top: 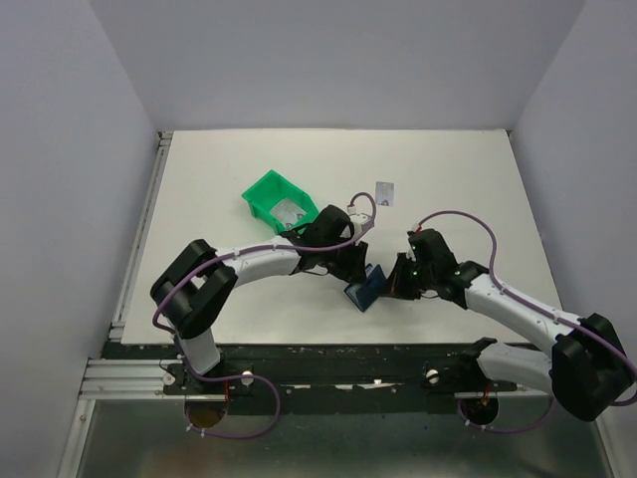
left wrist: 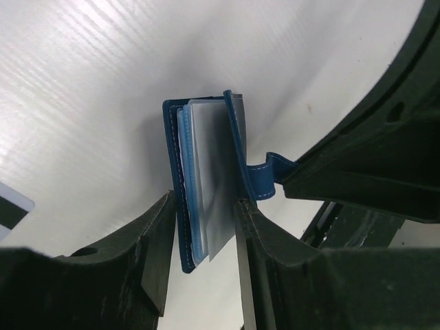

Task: Put the credit cards into the card holder
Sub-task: Place the card holder at the center of the board, then open the card holder at the center of the board.

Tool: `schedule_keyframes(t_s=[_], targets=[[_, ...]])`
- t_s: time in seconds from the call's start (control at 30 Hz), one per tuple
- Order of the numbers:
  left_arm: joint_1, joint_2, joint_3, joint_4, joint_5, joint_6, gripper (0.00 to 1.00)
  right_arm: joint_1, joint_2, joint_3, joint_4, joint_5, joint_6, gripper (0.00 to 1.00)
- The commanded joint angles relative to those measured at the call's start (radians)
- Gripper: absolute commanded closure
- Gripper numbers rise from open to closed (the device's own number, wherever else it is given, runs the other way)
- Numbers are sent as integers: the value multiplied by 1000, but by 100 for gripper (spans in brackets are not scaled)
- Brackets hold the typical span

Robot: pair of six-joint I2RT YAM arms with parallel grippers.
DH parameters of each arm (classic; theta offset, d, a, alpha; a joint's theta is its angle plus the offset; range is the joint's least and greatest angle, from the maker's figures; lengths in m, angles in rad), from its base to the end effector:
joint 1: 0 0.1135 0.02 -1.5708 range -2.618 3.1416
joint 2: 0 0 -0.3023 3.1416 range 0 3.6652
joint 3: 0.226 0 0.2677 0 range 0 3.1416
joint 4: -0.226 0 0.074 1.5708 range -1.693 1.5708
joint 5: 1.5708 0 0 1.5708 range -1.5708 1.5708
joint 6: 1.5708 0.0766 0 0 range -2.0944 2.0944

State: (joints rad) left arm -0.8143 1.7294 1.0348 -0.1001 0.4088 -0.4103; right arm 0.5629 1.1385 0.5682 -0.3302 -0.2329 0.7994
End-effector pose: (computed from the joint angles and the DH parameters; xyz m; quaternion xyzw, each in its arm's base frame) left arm 0.2577 -0.3174 0.1881 0.2571 0.8725 -0.3667 0.1952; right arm 0.1915 0.1417 0.1812 0.0727 0.9359 0.2909 0.1847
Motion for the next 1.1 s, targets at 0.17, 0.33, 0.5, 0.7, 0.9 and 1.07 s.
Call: schedule_keyframes(t_s=[0.17,0.33,0.5,0.7,0.9,1.07], targets=[[-71,2,44,76,124,-62,55,0,-28,-42,-20,50,40,88],[-101,13,68,86,127,-81,55,0,-49,-60,-21,56,57,64],[-134,30,85,91,124,-91,55,-3,-80,-82,-15,73,78,46],[-166,50,88,94,120,-110,56,-1,-98,-105,11,79,104,44],[-190,59,67,131,113,-128,56,-1,-161,-172,69,116,161,52],[-189,33,50,106,73,-116,57,-3,-215,-189,65,139,169,53]])
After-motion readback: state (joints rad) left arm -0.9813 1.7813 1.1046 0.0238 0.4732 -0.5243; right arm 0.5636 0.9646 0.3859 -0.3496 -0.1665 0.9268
